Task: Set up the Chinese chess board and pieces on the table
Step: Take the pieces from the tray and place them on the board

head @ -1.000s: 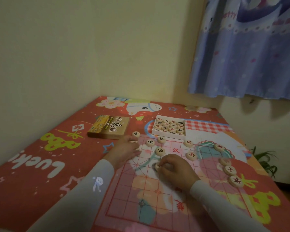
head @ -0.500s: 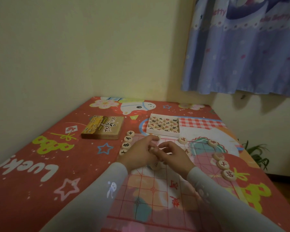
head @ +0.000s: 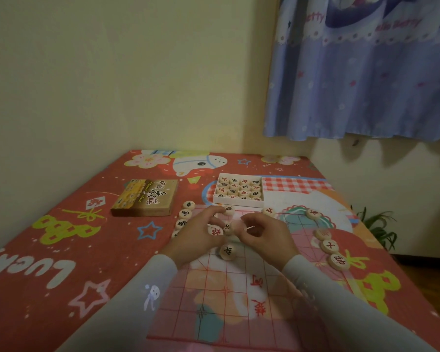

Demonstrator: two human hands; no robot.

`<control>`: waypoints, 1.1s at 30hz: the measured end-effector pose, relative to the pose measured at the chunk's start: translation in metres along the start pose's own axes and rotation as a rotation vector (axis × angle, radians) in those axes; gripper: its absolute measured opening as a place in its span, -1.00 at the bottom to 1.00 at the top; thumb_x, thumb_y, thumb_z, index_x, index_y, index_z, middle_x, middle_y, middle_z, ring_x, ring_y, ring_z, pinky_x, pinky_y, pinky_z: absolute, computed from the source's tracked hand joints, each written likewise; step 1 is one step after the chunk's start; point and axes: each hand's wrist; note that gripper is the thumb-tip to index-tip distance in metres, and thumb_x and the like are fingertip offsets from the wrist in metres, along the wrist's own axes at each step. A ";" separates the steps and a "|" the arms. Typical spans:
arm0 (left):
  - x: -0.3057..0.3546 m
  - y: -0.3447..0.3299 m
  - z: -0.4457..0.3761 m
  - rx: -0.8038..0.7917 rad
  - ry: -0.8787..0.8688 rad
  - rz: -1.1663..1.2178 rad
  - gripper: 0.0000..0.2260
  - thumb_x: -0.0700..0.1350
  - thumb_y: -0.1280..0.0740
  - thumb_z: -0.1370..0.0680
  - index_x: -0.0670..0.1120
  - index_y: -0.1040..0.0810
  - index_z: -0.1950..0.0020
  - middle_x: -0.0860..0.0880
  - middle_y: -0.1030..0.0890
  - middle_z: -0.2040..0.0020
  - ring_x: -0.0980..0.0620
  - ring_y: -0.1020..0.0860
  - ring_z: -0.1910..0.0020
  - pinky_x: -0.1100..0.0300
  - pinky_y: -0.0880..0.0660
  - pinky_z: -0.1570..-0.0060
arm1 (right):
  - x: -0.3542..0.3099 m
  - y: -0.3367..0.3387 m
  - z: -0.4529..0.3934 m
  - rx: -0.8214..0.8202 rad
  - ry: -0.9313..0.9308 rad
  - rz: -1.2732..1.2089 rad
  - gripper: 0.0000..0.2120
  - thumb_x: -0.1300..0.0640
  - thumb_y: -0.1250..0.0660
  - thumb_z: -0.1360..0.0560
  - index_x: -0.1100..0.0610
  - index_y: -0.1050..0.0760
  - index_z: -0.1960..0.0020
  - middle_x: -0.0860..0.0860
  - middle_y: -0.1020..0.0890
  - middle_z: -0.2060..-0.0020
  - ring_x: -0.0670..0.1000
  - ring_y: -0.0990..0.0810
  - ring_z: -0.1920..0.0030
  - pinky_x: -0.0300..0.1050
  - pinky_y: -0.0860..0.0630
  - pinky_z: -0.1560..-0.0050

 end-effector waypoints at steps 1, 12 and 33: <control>-0.001 0.001 0.000 0.014 -0.001 -0.008 -0.50 -0.14 -0.49 -0.43 0.20 -0.41 -0.27 0.07 -0.61 -0.02 -0.02 -0.62 0.00 0.10 -0.58 0.06 | 0.000 0.001 0.001 -0.005 0.015 0.006 -0.79 0.05 -0.48 -0.42 -0.06 -0.55 -0.03 -0.26 -0.61 0.16 -0.28 -0.62 0.16 -0.40 -0.56 0.13; -0.002 0.000 -0.003 0.059 0.029 0.060 -0.62 -0.09 -0.53 -0.39 0.18 -0.49 -0.10 0.03 -0.64 0.01 0.05 -0.64 0.06 0.15 -0.57 0.09 | 0.009 0.010 0.007 -0.006 0.008 0.054 -0.73 0.04 -0.47 -0.43 0.05 -0.61 -0.11 -0.17 -0.65 0.10 -0.21 -0.64 0.13 -0.30 -0.61 0.06; 0.041 -0.084 -0.029 -0.105 -0.052 0.032 -0.73 -0.18 -0.46 -0.44 -0.03 -0.54 -0.10 0.05 -0.57 -0.08 0.10 -0.53 -0.10 0.20 -0.47 -0.02 | 0.066 0.133 0.114 0.332 -0.280 0.280 -0.81 0.08 -0.49 -0.40 0.05 -0.65 0.00 -0.12 -0.68 0.20 -0.19 -0.64 0.24 -0.28 -0.58 0.15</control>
Point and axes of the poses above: each hand's wrist, its own z-axis away from the middle knuckle, its own y-axis out of the back of the hand, x = y × z
